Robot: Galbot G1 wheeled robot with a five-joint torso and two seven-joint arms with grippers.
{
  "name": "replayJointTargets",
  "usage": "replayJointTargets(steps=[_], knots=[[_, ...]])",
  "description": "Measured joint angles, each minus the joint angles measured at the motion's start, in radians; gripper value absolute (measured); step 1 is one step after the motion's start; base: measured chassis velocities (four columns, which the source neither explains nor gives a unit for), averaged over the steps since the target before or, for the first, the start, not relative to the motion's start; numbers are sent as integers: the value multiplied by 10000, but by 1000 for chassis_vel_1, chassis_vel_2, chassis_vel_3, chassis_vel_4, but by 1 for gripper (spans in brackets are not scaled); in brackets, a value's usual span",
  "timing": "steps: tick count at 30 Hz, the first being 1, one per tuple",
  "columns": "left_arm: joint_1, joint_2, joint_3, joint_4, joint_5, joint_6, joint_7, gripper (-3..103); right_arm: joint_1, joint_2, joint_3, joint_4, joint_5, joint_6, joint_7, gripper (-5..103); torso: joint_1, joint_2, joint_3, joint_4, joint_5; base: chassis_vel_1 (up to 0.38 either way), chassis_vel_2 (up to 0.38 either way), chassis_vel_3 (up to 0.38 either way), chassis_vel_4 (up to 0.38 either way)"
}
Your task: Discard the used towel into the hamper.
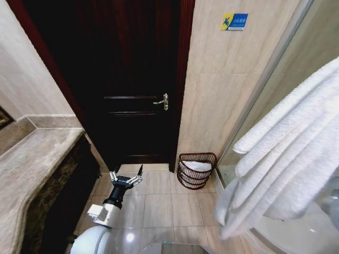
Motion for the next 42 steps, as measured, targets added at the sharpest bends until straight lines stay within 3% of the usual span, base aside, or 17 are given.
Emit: replayJointTargets(steps=[42], knots=[[-1, 0, 0, 0, 0, 0, 0, 100, 598, -243, -1291, -619, -883, 511, -297, 10, -1, 0, 0, 0, 3, -104, 101, 101, -100]])
